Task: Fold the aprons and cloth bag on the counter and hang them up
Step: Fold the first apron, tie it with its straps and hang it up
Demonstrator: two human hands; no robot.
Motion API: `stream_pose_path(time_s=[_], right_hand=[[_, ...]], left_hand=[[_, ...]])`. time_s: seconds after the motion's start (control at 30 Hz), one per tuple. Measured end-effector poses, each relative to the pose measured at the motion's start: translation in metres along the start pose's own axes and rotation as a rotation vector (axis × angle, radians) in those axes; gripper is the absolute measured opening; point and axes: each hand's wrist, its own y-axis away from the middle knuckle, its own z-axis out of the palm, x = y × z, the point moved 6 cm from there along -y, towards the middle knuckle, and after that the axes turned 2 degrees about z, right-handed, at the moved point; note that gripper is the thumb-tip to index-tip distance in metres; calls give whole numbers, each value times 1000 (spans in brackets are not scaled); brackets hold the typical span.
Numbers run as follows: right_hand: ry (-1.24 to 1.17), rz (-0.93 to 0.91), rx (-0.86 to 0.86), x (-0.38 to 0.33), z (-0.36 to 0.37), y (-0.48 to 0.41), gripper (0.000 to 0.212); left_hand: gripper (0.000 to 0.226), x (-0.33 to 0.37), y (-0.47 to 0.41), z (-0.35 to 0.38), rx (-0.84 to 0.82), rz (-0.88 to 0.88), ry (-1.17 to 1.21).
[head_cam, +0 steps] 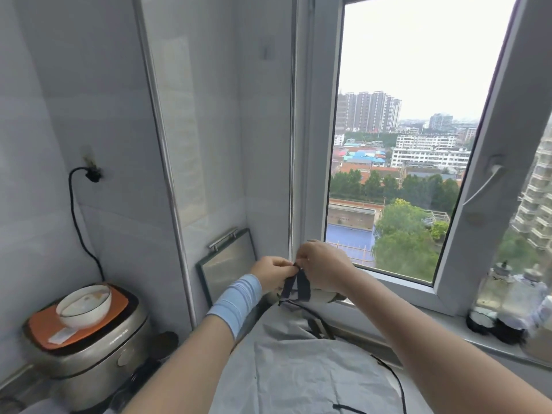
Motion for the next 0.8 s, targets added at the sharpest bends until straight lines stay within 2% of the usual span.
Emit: stream_pose_path(time_s=[0.07,0.13,0.2,0.27,0.33,0.4,0.47,0.6,0.8], right_hand=[[36,-123,54,-6,-13,-10,14],[47,-192,95,-4,-28,-22,16],[21,-219,119,1,-41,-34,15],[2,-213,135,5,-49,-48,12],[-157,-150,150,8,-55,-62,14],[-355,-78,153,10,-62,-80,20],[-468,-38,116,11,-69,-97,24],[-693,31,111,12,-87,-124,22],[-812,94,99,6,-101,-161,14]], left_hand=[[9,5,-12,-3,-25,-76,162],[13,15,-20,-8,11,-78,283],[22,28,-29,-16,80,-57,309],[23,50,-39,-26,145,11,210],[19,68,-48,-37,251,25,161],[10,78,-56,-48,358,-1,268],[17,88,-66,-59,418,26,357],[14,110,-85,-80,402,123,337],[6,127,-124,-114,269,190,175]])
